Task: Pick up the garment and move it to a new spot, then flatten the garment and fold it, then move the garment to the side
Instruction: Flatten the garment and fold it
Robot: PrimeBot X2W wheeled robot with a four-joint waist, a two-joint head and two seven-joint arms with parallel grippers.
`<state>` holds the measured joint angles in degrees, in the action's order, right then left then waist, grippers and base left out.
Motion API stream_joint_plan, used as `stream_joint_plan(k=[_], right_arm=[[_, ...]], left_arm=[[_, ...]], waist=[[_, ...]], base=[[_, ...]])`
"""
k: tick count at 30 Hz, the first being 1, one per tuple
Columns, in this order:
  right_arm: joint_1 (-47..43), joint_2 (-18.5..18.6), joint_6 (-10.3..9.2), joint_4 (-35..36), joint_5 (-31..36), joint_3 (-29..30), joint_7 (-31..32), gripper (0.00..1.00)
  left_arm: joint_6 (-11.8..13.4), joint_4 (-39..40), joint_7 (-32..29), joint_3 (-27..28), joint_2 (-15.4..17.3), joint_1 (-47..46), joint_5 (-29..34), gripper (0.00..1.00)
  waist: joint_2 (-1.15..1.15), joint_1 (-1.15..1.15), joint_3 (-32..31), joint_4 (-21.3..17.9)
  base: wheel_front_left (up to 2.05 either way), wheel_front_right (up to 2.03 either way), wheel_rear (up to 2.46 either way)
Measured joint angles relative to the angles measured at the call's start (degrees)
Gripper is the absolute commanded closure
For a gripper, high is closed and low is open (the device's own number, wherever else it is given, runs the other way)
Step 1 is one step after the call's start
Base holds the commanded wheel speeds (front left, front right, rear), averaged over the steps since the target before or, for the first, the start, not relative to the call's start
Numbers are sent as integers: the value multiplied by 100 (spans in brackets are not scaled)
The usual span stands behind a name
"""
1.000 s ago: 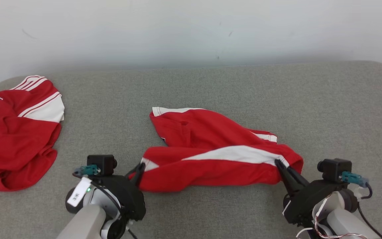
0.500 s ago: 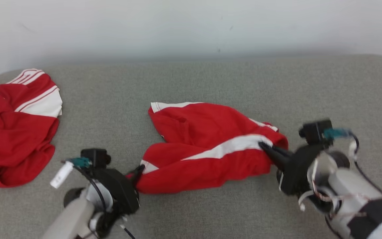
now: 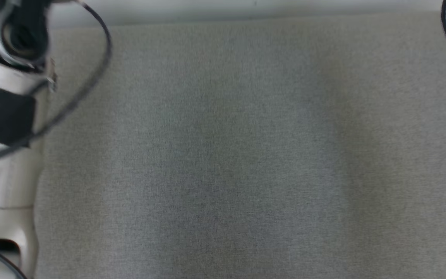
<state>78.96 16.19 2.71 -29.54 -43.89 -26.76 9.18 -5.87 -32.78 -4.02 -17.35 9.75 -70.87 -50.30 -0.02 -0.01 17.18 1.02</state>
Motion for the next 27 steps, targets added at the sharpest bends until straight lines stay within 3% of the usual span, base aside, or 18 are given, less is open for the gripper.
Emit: stream_joint_plan(k=[4, 5, 11, 15, 27], right_arm=[[-970, -79, 369, -224, 136, -454, -403, 100], [-970, -79, 369, -224, 136, -454, -403, 100], [-3298, 242, 436, -312, -79, -884, -802, 100], [-4397, 339, 436, -319, -189, -1088, -1107, 100], [-5221, 641, 437, 3, -310, -1410, -1672, 100]], left_arm=[[-78, -179, 78, -421, -9, 929, 38, 100], [-78, -179, 78, -421, -9, 929, 38, 100], [-123, -417, 166, -1213, -16, 2841, 237, 100], [-126, -505, 377, -1523, -19, 3813, 314, 100], [-127, -393, 895, -1701, -58, 4548, 316, 100]], waist=[[4, 5, 234, 53], [4, 5, 234, 53], [3, 1, 144, 160], [3, 1, -52, 184], [1, 0, -720, 84]], base=[[0, 0, 0], [0, 0, 0], [0, 0, 0], [0, 0, 0], [0, 0, 0]])
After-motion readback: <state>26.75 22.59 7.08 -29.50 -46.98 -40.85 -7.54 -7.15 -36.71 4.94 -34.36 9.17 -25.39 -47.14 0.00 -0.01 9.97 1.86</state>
